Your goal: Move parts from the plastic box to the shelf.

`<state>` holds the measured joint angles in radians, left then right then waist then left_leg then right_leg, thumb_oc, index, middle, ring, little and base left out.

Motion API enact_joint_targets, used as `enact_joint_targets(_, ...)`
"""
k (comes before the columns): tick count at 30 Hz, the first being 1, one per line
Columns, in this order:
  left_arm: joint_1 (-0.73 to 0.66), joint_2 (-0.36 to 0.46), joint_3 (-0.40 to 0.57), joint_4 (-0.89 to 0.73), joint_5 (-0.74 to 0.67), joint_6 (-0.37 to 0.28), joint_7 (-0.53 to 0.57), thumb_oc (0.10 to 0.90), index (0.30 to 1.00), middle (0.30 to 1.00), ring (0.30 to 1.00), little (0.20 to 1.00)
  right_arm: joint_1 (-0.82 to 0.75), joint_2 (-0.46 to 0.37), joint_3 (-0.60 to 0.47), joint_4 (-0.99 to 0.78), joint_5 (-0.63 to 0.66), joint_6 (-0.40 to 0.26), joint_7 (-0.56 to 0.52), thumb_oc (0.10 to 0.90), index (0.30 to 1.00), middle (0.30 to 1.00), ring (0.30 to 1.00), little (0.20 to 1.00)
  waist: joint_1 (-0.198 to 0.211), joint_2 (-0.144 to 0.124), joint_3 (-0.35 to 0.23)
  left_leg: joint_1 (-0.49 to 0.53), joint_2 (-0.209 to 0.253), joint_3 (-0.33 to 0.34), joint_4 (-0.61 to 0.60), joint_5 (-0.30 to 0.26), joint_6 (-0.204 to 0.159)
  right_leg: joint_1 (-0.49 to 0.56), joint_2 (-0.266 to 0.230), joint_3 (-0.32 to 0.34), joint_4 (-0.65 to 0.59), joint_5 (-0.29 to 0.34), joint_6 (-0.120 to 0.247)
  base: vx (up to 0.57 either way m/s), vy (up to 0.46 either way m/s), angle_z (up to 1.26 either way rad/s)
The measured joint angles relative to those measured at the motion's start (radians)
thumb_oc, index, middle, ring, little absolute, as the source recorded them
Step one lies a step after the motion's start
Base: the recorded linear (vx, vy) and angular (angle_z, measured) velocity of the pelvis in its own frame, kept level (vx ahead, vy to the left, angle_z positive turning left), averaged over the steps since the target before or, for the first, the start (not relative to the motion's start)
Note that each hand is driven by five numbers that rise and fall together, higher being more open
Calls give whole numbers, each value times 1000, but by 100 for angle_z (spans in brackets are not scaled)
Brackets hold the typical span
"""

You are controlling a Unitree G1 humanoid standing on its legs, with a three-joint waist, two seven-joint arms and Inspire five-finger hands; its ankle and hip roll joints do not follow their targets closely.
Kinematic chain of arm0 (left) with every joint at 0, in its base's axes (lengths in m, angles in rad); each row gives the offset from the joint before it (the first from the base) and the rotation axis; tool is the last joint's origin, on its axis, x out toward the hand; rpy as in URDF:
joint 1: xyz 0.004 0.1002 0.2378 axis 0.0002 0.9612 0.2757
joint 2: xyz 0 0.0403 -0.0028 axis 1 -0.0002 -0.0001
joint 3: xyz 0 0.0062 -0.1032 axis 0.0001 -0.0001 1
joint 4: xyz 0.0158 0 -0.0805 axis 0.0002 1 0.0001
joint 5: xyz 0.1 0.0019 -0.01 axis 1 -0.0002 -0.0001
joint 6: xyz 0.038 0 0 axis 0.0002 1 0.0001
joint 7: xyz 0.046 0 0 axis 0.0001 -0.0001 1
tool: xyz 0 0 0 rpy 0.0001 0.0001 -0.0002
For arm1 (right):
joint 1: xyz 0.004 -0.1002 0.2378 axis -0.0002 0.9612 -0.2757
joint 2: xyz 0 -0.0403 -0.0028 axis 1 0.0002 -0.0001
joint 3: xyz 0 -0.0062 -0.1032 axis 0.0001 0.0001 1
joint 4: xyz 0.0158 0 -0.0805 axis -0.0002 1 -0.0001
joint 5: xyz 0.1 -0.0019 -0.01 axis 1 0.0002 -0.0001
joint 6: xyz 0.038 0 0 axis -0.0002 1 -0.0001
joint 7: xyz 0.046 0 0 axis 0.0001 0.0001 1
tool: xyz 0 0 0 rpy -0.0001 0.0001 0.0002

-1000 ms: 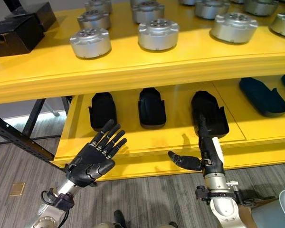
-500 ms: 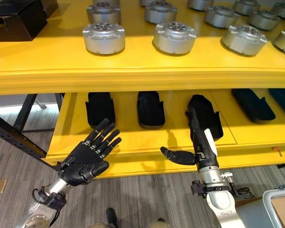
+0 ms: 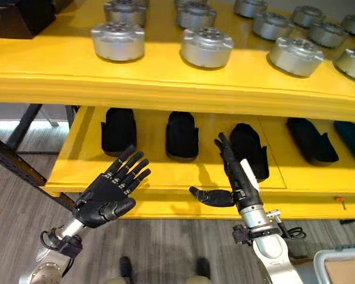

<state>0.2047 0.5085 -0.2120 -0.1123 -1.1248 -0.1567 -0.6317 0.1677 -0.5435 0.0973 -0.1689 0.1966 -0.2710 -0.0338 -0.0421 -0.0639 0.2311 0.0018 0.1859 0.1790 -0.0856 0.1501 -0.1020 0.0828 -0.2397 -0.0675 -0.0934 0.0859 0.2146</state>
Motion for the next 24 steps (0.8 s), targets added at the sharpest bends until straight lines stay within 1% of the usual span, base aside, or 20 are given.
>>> enact_joint_targets(1, 15, -36, 0, -2, 0, 2, 0, 900, 1000, 1000, 1000, 1000, -7, -19, -1, 13, 0, 9, -1, 900, 1000, 1000, 1000, 1000, 0, 40, -3, 1, 35, -26, 0, 0, 1, 3, 43, -3, 0, -3, -21, 124, -462, -11)
enact_joint_targets(2, 25, -78, 1, -5, 0, 5, 1, 900, 1000, 1000, 1000, 1000, -2, -48, -11, 19, -1, 23, -6, 900, 1000, 1000, 1000, 1000, -15, 75, -13, 11, 67, -50, 1, 2, 3, 12, 81, -15, 3, -8, -38, 96, -341, -21)
enact_joint_targets(3, 25, -92, 3, -11, 0, 6, 2, 900, 1000, 1000, 1000, 1000, 0, -60, -16, 19, -3, 25, -14, 900, 1000, 1000, 1000, 1000, -18, 100, -23, 19, 74, -52, 6, 6, 5, 19, 92, -15, 6, -7, -49, 104, -383, -3)
enact_joint_targets(4, 29, -106, 6, -23, 0, 7, 10, 900, 1000, 1000, 1000, 1000, 2, -82, -17, 20, -14, 29, -23, 900, 1000, 1000, 1000, 1000, -40, 108, -26, 22, 80, -63, 6, 5, -15, 31, 100, -27, 6, -15, -50, 79, -271, 3)
enact_joint_targets(7, 35, -96, 26, -79, 0, 8, 17, 900, 1000, 1000, 1000, 1000, 6, -106, -33, 15, -83, 34, -38, 900, 1000, 1000, 1000, 1000, -36, 110, -29, 36, 82, -57, 6, 3, -25, 41, 101, -26, 2, -24, -52, 82, -300, 0)
enact_joint_targets(8, 35, -94, 31, -88, 0, 8, 18, 900, 1000, 1000, 1000, 1000, 6, -112, -32, 15, -104, 35, -40, 900, 1000, 1000, 1000, 1000, -34, 109, -30, 37, 82, -56, 6, 3, -25, 42, 101, -25, 3, -24, -52, 73, -283, 2)
enact_joint_targets(11, 37, -91, 53, -104, -8, 5, 36, 900, 1000, 1000, 1000, 1000, -21, -145, -29, 14, -242, 35, -41, 900, 1000, 1000, 1000, 1000, -22, 107, -29, 44, 85, -46, 7, 2, -23, 38, 103, -20, 6, -26, -54, 43, -191, -7)
enact_joint_targets(13, 38, -89, 52, -103, -8, 5, 39, 900, 1000, 1000, 1000, 1000, -30, -163, -23, 13, -276, 35, -42, 900, 1000, 1000, 1000, 1000, -10, 106, -29, 51, 92, -40, 7, 0, -20, 41, 109, -17, 6, -30, -59, 47, -234, -6)
enact_joint_targets(15, 43, -82, 50, -103, -9, -1, 40, 900, 1000, 1000, 1000, 1000, -37, -200, -3, 13, -278, 35, -41, 900, 1000, 1000, 1000, 1000, -9, 105, -28, 50, 98, -39, 7, -8, -5, 41, 116, -17, 7, -31, -61, 29, -175, -1)
enact_joint_targets(16, 45, -79, 48, -103, -9, -1, 40, 900, 1000, 1000, 1000, 1000, -38, -202, 1, 13, -296, 35, -41, 900, 1000, 1000, 1000, 1000, -9, 105, -29, 50, 102, -37, 7, -10, -1, 40, 120, -17, 7, -32, -62, -8, -150, -6)
enact_joint_targets(17, 44, -79, 47, -99, -9, -2, 40, 900, 1000, 1000, 1000, 1000, -36, -203, 11, 13, -334, 26, -39, 900, 1000, 1000, 1000, 1000, -10, 104, -28, 48, 104, -22, 7, -8, 21, 37, 122, -19, 7, -33, -65, -24, -121, 0)
enact_joint_targets(18, 39, -77, 47, -93, -9, -3, 38, 900, 1000, 1000, 1000, 1000, -33, -201, 10, 13, -355, 21, -39, 900, 1000, 1000, 1000, 1000, -13, 102, -27, 31, 99, -6, 22, 12, 26, 41, 118, -37, 8, -29, -64, 8, -87, 35)
enact_joint_targets(19, 18, -73, 38, -78, -8, -3, 37, 900, 1000, 1000, 1000, 1000, -25, -200, 9, 12, -368, 20, -41, 900, 1000, 1000, 1000, 1000, -36, 91, -27, -6, 81, 48, 53, 41, 44, 40, 100, -69, 12, -33, -63, 26, 2, 97)
enact_joint_targets(20, -19, -62, 15, -58, -9, -3, 37, 900, 1000, 1000, 1000, 1000, -11, -206, 4, 12, -394, 21, -41, 900, 1000, 1000, 1000, 1000, -67, 80, -27, -42, 60, 147, 62, 79, 69, 40, 75, -128, 7, -45, -70, -7, 49, 137)
enact_joint_targets(21, -43, -56, -8, -50, -8, 1, 36, 900, 1000, 1000, 1000, 1000, -7, -225, 6, 13, -416, 21, -40, 900, 1000, 1000, 1000, 1000, -83, 92, -28, -52, 54, 247, 56, 48, 95, 48, 72, -170, 1, -49, -68, -39, 62, 114)
enact_joint_targets(22, -54, -51, -28, -48, -8, -1, 32, 900, 1000, 1000, 1000, 1000, -8, -223, 12, 18, -435, 22, -42, 900, 1000, 1000, 1000, 1000, -79, 92, -27, -44, 49, 257, 50, 15, 80, 43, 64, -168, 9, -51, -68, 13, 98, 39)
enact_joint_targets(23, -50, -50, -44, -54, -7, -3, 28, 900, 1000, 1000, 1000, 1000, -17, -225, 26, 17, -452, 17, -42, 900, 1000, 1000, 1000, 1000, -54, 96, -26, -42, 24, 230, 52, -23, 49, 24, 51, -147, 25, -55, -63, 79, 116, -97)
enact_joint_targets(24, -12, -43, -45, -56, -6, -14, 34, 900, 1000, 1000, 1000, 1000, -39, -230, 67, 14, -453, 7, -42, 900, 1000, 1000, 1000, 1000, -7, 89, -22, -11, -63, 54, 47, -54, 16, 3, 20, -49, 46, -57, -57, 100, 138, -130)
